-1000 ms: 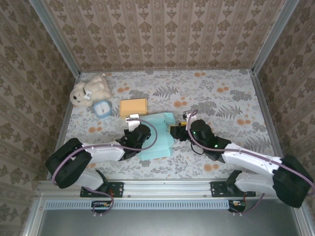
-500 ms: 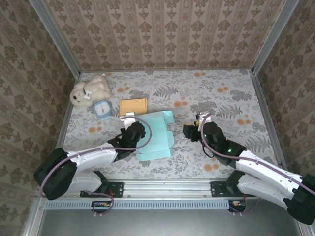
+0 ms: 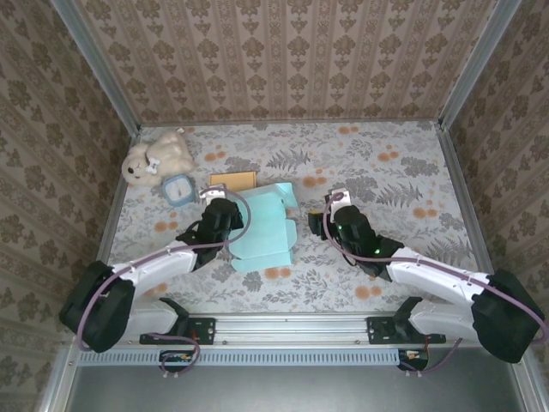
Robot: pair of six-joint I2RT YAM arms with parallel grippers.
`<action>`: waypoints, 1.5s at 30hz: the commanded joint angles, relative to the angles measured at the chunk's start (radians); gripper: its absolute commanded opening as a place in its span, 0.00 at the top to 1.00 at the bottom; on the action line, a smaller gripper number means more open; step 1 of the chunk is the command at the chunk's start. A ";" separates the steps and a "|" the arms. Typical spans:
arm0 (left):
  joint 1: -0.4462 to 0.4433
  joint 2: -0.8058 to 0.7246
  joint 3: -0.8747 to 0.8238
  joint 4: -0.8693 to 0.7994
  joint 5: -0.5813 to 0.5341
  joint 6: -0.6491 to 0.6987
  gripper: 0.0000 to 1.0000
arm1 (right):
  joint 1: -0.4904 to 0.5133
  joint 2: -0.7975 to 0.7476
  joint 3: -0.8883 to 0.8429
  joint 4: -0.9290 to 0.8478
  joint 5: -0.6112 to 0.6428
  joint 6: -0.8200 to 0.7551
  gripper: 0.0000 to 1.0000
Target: Fold the paper box
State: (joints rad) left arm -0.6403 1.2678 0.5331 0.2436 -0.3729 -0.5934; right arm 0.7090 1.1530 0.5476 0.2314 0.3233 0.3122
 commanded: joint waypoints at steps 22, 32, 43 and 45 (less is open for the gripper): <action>0.059 0.224 0.116 0.138 0.244 0.103 1.00 | -0.194 0.230 0.035 0.219 -0.357 -0.113 0.43; 0.057 0.253 0.116 0.161 0.261 0.080 1.00 | -0.187 0.336 0.044 0.296 -0.495 -0.100 0.44; 0.045 0.249 0.111 0.168 0.274 0.086 1.00 | -0.159 0.358 0.057 0.296 -0.446 -0.122 0.46; 0.037 0.254 0.114 0.168 0.266 0.086 1.00 | -0.151 0.361 0.064 0.292 -0.446 -0.126 0.46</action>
State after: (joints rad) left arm -0.5915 1.5196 0.6540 0.3748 -0.1192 -0.5076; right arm 0.5449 1.5013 0.5762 0.4988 -0.1364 0.2070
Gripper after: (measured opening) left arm 0.089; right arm 0.541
